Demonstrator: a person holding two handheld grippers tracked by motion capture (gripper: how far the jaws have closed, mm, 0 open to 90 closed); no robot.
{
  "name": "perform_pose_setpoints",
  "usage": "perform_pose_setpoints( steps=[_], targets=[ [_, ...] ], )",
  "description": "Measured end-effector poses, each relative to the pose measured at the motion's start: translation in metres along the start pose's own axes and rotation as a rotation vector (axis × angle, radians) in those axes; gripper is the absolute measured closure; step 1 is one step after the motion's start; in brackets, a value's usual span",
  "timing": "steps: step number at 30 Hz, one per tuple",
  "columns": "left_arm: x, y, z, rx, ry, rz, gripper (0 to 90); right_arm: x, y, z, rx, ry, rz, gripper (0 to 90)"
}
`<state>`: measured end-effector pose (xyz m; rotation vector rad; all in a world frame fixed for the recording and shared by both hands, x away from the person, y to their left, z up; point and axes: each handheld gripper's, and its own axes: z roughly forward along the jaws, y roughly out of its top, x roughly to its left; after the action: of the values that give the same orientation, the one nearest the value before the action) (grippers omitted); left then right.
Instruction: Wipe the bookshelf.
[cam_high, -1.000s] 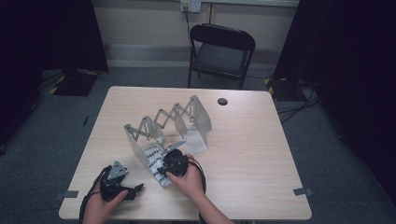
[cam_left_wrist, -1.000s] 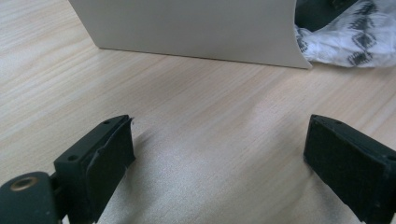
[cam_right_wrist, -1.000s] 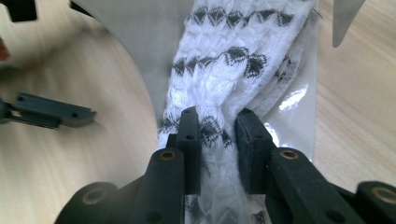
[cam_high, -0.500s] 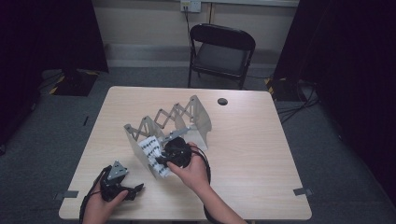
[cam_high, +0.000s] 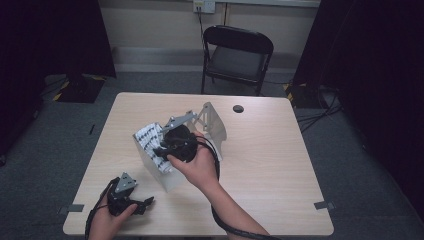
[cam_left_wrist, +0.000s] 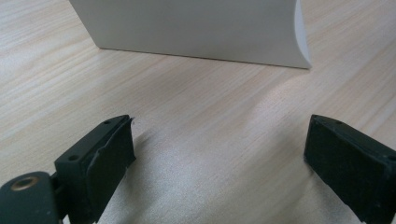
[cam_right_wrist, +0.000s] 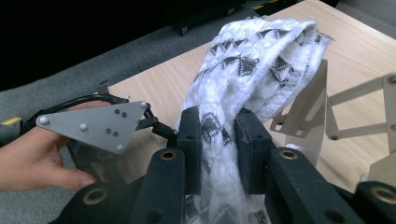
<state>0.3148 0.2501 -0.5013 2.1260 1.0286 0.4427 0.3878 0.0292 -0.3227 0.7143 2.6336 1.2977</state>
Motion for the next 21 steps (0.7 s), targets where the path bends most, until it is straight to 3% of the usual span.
perform_pose_setpoints(
  steps=[4,21],
  targets=[
    [0.000,0.000,0.000,0.000,0.000,0.000,8.0,0.001,-0.003,0.005,0.002,0.009,0.004,74.0],
    [0.000,0.000,0.000,0.004,-0.002,0.004,8.0,-0.014,-0.049,0.049,0.051,0.041,0.054,73.9]
  ],
)
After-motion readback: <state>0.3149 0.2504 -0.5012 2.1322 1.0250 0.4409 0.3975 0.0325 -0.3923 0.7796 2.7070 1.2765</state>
